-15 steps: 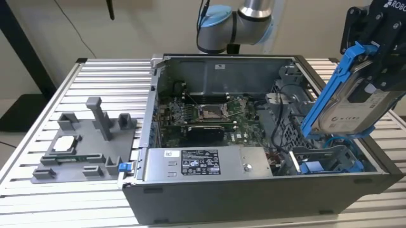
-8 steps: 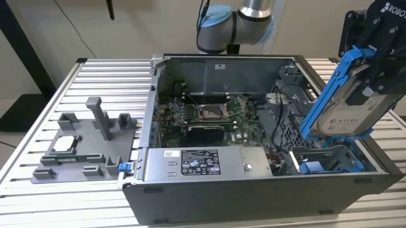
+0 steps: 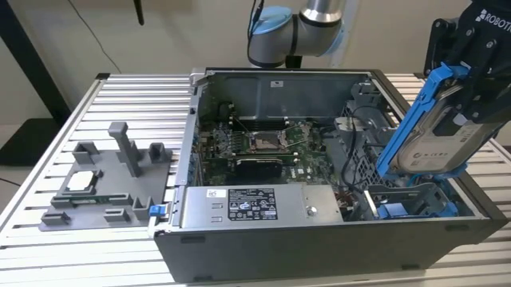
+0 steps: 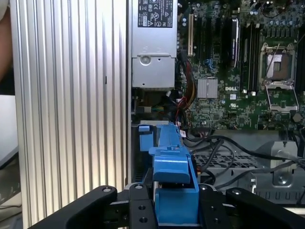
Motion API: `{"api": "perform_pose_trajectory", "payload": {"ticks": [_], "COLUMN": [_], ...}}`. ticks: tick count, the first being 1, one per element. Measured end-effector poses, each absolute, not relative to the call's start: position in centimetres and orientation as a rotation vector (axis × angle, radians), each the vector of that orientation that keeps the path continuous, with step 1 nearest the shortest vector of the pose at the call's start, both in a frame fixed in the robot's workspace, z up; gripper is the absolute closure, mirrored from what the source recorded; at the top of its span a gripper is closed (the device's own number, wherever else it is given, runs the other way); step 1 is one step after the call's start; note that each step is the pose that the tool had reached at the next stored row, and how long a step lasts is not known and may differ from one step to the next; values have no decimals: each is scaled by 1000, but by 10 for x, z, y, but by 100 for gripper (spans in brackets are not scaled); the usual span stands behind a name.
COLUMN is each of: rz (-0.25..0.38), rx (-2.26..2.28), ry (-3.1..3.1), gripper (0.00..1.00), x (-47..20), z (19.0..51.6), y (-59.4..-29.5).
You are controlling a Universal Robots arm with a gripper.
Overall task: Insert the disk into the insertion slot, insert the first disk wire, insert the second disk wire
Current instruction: 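Insert the disk into the insertion slot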
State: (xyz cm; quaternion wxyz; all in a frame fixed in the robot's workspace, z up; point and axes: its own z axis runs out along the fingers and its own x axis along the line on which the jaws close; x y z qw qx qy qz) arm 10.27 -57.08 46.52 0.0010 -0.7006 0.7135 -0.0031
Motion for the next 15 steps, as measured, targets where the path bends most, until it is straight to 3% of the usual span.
{"api": "perform_pose_trajectory", "payload": {"ticks": [15], "rz": [-10], "rx": [-2200], "ry": [2240], "gripper": [100], "x": [104], "z": [443], "y": [-571]}}
